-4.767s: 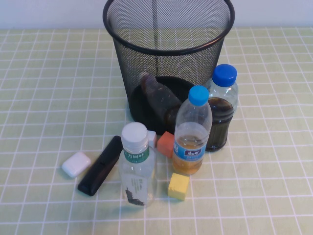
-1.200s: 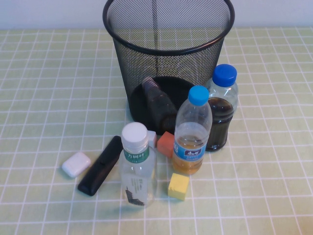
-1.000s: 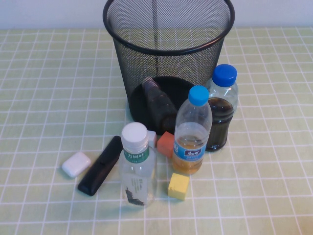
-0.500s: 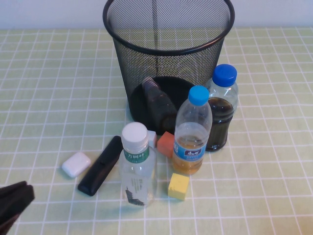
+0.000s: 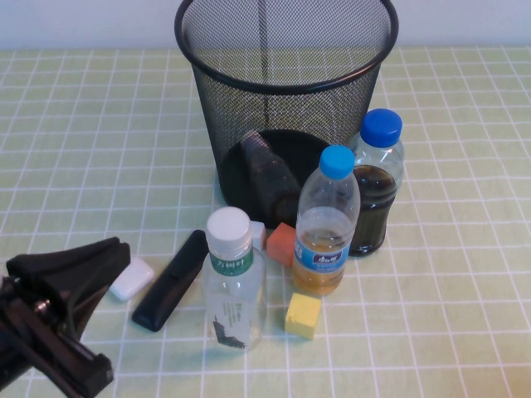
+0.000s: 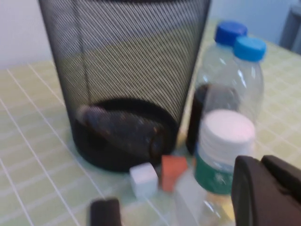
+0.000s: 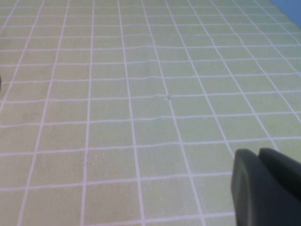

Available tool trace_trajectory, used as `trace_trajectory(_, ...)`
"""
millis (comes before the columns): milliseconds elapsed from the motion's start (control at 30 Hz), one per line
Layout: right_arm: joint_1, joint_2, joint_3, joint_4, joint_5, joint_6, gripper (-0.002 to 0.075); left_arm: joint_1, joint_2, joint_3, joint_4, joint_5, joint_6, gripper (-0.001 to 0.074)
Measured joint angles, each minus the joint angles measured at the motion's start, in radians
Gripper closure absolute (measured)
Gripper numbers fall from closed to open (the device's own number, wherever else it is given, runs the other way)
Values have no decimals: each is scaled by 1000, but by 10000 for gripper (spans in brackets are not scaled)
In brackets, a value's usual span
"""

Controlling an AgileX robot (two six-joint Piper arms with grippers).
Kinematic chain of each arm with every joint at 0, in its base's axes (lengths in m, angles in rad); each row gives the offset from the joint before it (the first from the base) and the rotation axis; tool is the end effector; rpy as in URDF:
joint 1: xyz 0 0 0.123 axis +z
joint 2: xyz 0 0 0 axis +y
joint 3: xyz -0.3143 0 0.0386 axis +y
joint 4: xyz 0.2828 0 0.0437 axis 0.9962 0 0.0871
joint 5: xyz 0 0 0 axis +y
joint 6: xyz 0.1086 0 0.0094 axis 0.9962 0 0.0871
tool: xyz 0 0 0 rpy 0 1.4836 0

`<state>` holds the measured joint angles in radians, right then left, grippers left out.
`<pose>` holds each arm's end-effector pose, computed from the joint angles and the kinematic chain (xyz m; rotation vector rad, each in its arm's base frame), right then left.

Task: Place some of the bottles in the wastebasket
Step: Pick up a bottle from the table with left arm

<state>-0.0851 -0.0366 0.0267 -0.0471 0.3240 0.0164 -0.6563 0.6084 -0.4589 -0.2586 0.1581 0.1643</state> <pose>0.0726 -0.0078 0.1720 0.0618 1.7973 -0.0945 0.1215 -0.0991 0.3121 0.5363 1.7415 -0.5697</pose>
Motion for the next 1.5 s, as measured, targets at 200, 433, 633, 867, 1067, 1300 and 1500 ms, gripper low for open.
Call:
trace_trajectory(200,0,0,0,0,0,0,733,-51,2,182,206,-332,-132,736)
trace_trajectory(433,0,0,0,0,0,0,733,-136,34,250,480,-462,-407,454)
trace_trajectory(633,0,2,0,0,0,0,733,-140,110,250,500,-650,-439,131)
trace_trajectory(867,0,2,0,0,0,0,733,-140,316,231,391,-811,-430,94)
trace_trajectory(1067,0,2,0,0,0,0,733,-140,465,188,252,-924,-334,92)
trace_trajectory(1300,0,2,0,0,0,0,733,-140,568,111,241,-933,-316,92)
trace_trajectory(1500,0,2,0,0,0,0,733,-140,652,81,237,-918,-303,92)
